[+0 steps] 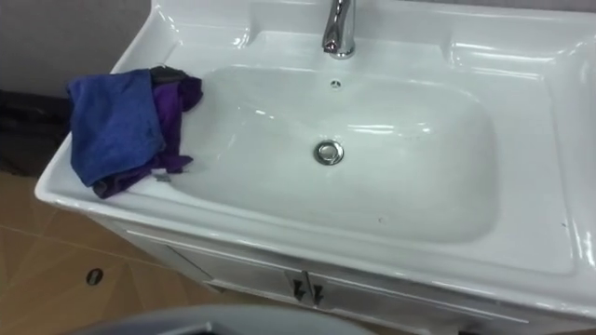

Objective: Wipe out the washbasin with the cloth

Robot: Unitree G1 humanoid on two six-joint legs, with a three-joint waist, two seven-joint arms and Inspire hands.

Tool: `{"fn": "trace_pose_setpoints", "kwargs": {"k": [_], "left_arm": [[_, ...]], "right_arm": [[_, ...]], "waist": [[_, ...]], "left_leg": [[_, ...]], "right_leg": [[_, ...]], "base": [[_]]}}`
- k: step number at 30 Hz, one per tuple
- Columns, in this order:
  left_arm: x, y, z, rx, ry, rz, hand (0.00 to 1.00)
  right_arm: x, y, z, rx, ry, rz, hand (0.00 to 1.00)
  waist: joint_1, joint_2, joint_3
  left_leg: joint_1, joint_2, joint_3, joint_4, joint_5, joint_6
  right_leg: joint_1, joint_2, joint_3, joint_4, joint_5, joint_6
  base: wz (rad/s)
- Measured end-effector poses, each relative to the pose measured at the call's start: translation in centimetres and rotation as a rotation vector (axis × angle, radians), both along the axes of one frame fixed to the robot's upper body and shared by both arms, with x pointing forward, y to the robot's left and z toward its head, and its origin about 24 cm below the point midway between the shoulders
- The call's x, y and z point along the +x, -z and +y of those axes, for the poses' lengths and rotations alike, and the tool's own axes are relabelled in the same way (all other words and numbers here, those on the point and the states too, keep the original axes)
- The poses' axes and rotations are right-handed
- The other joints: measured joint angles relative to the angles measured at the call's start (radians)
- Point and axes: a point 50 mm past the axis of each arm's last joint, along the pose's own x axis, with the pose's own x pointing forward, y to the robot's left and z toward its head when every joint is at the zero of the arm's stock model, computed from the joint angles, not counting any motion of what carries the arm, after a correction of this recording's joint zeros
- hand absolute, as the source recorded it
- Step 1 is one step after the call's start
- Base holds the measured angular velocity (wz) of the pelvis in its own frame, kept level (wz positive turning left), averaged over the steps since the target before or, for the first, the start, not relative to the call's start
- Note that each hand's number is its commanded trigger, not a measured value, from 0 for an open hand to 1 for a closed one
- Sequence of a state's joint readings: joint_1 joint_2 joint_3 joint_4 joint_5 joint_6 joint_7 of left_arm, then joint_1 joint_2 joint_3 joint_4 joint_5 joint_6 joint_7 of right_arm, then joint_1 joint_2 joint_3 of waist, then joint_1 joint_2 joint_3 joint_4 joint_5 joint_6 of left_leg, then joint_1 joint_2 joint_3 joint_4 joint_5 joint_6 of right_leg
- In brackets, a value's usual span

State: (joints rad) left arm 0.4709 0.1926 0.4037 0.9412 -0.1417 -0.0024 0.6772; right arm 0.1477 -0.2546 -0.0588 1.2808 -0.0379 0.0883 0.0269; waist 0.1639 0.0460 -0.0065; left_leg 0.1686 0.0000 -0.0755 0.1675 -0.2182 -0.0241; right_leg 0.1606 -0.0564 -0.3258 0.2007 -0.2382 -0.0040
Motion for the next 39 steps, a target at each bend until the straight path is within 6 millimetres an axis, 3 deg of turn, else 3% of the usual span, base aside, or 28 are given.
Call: {"fn": "trace_pose_setpoints", "kwargs": {"k": [8, 11, 15, 22, 29, 39], "left_arm": [[-1.0, 1.6, -2.0, -0.201, 0.063, 0.047, 0.00], [-0.1, 2.5, -3.1, -0.302, 0.108, 0.051, 0.00], [0.7, 3.5, -4.4, -0.431, 0.169, 0.067, 0.00], [1.5, 4.4, -5.8, -0.570, 0.218, 0.061, 0.00], [2.3, 5.0, -6.8, -0.699, 0.262, 0.084, 0.00], [3.7, 5.3, -7.2, -0.747, 0.292, 0.082, 0.00]], "right_arm": [[-1.1, 0.1, 0.1, 0.020, -0.006, 0.043, 0.00], [-1.7, 0.2, 0.4, 0.043, -0.022, 0.076, 0.00], [-2.4, 0.4, 1.3, 0.075, -0.012, 0.097, 0.00], [-2.6, 0.7, 2.1, 0.104, -0.015, 0.119, 0.00], [-2.5, 0.9, 2.7, 0.116, -0.005, 0.140, 0.00], [-2.1, 0.9, 2.7, 0.104, 0.007, 0.152, 0.00]], "waist": [[-0.054, 0.002, 0.0022], [-0.068, 0.001, 0.0021], [-0.100, -0.005, 0.0033], [-0.105, -0.014, 0.0021], [-0.130, -0.031, 0.0090], [-0.139, -0.033, 0.0107]], "left_leg": [[0.001, 0.002, 0.027, 0.000, 0.000, 0.000], [0.000, 0.007, 0.068, -0.001, 0.000, 0.000], [0.007, 0.008, 0.082, -0.001, 0.000, 0.000], [0.019, 0.012, 0.156, -0.002, 0.000, 0.000], [0.017, 0.012, 0.161, -0.001, -0.010, 0.015], [0.021, 0.005, 0.184, -0.001, -0.014, 0.022]], "right_leg": [[-0.008, 0.001, 0.019, 0.005, 0.000, 0.000], [-0.012, 0.001, 0.028, 0.007, 0.000, 0.000], [-0.006, 0.001, 0.033, 0.004, 0.000, 0.000], [-0.019, 0.002, 0.079, 0.014, 0.000, 0.000], [-0.028, 0.001, 0.087, 0.022, -0.002, 0.004], [-0.045, -0.011, 0.117, 0.042, -0.001, 0.016]], "base": [[-0.06], [-0.07], [-0.06], [-0.22], [-0.03], [-0.08]]}}
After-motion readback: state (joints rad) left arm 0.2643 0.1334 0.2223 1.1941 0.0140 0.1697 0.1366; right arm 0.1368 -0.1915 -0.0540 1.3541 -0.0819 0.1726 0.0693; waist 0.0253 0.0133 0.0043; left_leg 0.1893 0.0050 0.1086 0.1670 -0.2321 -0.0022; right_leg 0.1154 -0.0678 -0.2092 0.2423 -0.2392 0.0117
